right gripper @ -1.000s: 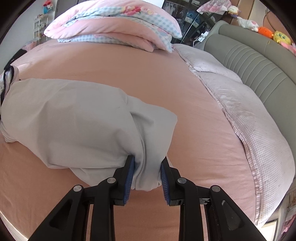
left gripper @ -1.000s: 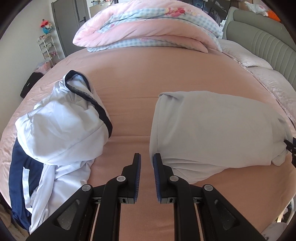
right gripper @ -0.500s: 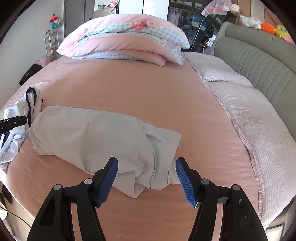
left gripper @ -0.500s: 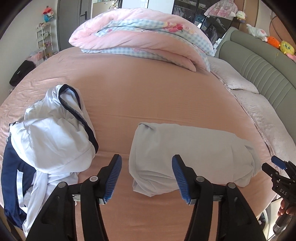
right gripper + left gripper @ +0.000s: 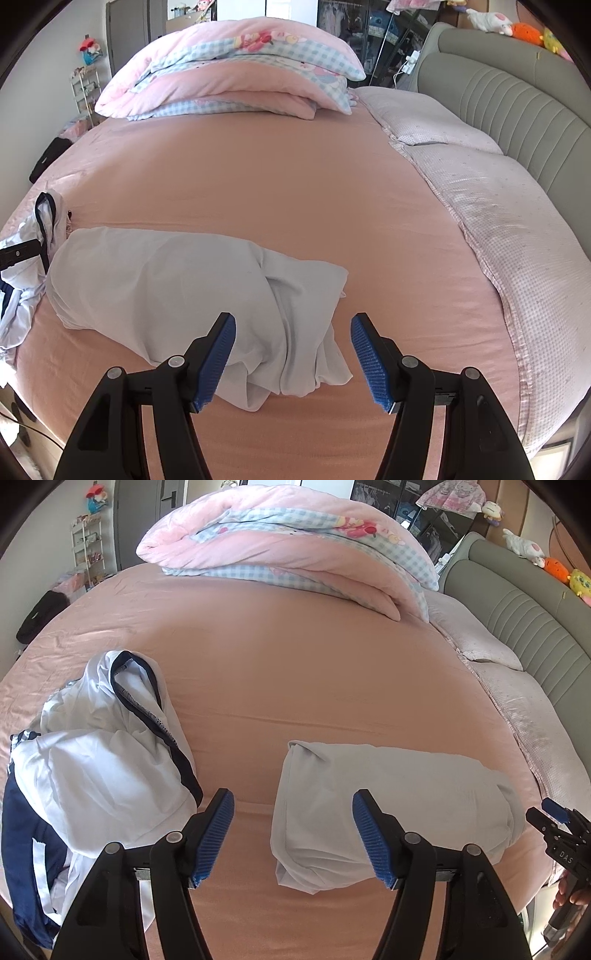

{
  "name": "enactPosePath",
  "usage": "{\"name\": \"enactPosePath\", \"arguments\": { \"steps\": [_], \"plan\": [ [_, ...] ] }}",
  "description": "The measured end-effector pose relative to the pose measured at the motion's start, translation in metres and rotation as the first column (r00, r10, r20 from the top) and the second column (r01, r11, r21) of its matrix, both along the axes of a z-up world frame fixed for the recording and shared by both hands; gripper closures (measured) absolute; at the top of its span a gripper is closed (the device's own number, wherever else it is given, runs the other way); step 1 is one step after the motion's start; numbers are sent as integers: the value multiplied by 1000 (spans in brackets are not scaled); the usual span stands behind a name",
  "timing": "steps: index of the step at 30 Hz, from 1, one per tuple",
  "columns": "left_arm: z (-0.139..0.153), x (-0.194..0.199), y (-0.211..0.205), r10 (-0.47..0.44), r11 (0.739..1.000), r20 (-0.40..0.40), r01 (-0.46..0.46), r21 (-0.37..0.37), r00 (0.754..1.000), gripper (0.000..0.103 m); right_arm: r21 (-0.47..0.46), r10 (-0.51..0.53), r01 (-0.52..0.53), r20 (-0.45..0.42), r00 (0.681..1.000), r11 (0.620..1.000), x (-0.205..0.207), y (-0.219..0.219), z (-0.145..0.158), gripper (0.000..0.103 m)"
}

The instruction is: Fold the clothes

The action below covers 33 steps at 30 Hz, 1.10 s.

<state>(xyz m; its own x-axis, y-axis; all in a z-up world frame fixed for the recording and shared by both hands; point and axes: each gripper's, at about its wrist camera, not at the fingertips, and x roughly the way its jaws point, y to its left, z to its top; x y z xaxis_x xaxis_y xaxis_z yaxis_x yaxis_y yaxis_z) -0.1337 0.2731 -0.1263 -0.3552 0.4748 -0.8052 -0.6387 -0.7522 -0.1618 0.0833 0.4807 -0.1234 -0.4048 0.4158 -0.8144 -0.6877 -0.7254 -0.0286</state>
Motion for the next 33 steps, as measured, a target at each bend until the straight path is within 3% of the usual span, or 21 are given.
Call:
{"name": "enactPosePath", "arguments": {
  "steps": [6,13,19,23,25,26,27,29,30,32,33],
  "plan": [
    [-17,-19,15,-22,1000,62,22,-4,998,38,-159,-74,65,-50,996,985,3,35,-13,39],
    [-31,-41,24,-12,1000,95,11,7,995,38,-342,-185,137,-112,976,930,9,75,-34,39],
    [-40,-50,34,-46,999,165,43,24,985,38,-391,-209,164,-75,975,906,2,86,-50,39],
    [-45,-47,44,-76,997,182,73,25,980,39,-430,-176,122,-89,980,895,-8,88,-58,39],
    [-45,-45,46,-72,997,175,68,28,982,48,-425,-170,123,-73,983,897,-14,88,-61,39],
    [-44,-44,46,-67,998,171,63,31,983,63,-412,-165,123,-67,984,903,-16,87,-62,39],
    [-44,-42,47,-62,998,166,57,34,984,67,-397,-159,122,-61,985,909,-18,86,-62,41],
    [-43,-40,46,-48,998,155,42,42,987,76,-371,-146,114,-60,987,922,-22,84,-61,73],
    [-42,-40,44,-35,998,147,28,50,988,82,-356,-136,103,-68,988,929,-24,81,-59,76],
    [-40,-40,37,-17,998,144,7,66,989,85,-274,-112,95,-50,992,957,-26,73,-54,88],
    [-39,-40,34,-9,997,145,-2,74,989,87,-229,-97,86,-37,995,970,-28,68,-52,89]
  ]
}}
